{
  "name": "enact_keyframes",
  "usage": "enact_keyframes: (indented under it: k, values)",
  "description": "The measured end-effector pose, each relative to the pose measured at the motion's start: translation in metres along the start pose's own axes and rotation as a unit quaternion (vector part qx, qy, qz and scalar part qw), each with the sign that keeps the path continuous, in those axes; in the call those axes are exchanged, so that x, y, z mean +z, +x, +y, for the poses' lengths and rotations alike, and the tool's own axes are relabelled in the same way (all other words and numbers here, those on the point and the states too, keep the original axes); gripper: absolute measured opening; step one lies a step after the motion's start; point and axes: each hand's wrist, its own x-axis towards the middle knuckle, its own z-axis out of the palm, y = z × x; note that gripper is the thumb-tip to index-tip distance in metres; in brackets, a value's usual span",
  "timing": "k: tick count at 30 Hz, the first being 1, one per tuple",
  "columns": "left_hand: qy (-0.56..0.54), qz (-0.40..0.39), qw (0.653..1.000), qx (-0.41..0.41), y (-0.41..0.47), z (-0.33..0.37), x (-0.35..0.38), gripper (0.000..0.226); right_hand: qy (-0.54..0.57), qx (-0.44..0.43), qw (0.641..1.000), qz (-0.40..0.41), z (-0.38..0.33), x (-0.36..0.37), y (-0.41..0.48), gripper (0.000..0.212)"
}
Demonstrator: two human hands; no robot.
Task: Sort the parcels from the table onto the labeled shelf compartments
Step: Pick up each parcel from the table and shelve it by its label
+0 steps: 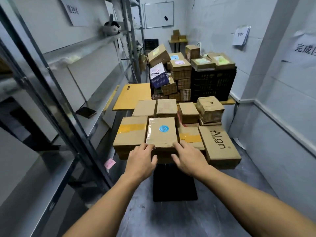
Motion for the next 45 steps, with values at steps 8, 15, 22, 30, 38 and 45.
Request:
enact_keyframes:
  k: [8,15,22,30,38,45]
  values:
    - [0.037,0.008,0.999,-0.029,0.059,-0.02,0.023,0.045,0.081,0.066,0.994,-0.028,0.009,0.019,0.075,0.047]
    - [0.062,-0.002,0.998,-0.02,0.072,-0.032,0.043,0.042,0.229,0.148,0.962,-0.032,0.015,0.049,0.103,0.054]
    - [0.037,-0.004,0.999,-0.012,0.072,-0.037,0.045,0.046,0.32,0.188,0.928,-0.003,0.017,0.056,0.105,0.06]
    - [-0.028,0.01,0.999,-0.016,0.069,-0.038,0.04,0.049,0.365,0.173,0.913,0.059,0.019,0.057,0.081,0.057]
    - [-0.219,0.02,0.975,-0.026,0.064,-0.027,0.026,0.045,0.427,0.184,0.873,0.149,0.026,0.036,0.046,0.054]
    - [-0.349,0.01,0.934,-0.069,0.055,-0.022,0.024,0.034,0.497,0.184,0.824,0.201,0.03,0.033,0.019,0.045]
